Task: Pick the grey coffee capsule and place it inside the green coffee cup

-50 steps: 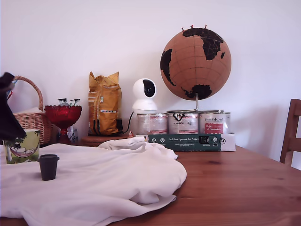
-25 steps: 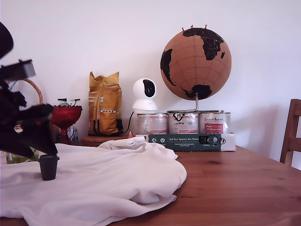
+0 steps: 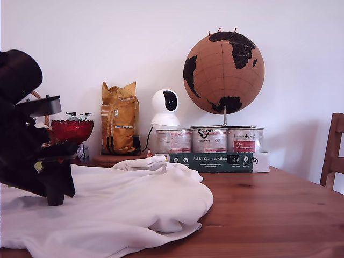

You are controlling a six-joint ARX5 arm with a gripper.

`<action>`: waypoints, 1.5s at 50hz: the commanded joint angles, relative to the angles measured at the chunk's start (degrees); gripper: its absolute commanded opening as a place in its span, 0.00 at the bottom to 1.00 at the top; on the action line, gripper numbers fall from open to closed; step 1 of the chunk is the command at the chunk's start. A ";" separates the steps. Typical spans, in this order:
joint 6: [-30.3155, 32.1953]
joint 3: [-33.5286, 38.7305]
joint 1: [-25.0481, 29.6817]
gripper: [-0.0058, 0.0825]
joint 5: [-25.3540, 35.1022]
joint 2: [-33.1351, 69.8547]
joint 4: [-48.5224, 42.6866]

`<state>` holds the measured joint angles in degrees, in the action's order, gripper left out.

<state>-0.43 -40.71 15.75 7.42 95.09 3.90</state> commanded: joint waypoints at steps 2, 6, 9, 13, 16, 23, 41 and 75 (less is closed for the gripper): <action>0.48 -0.13 0.17 0.29 0.07 -0.20 1.01; 0.50 -1.20 0.17 0.23 0.02 -0.33 1.11; 0.50 -2.43 0.17 0.23 -0.04 -0.68 0.85; 0.50 -4.39 0.17 0.23 -0.02 -1.60 0.83; 0.55 -5.97 0.04 0.23 -0.20 -2.67 0.66; 2.67 -10.16 -0.90 0.23 -1.55 -5.07 0.39; 6.45 -17.94 -10.23 0.23 -4.90 -5.53 -3.02; 6.49 -20.87 -18.64 0.23 1.99 3.23 0.44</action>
<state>5.58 -60.64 -2.79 9.15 96.79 4.16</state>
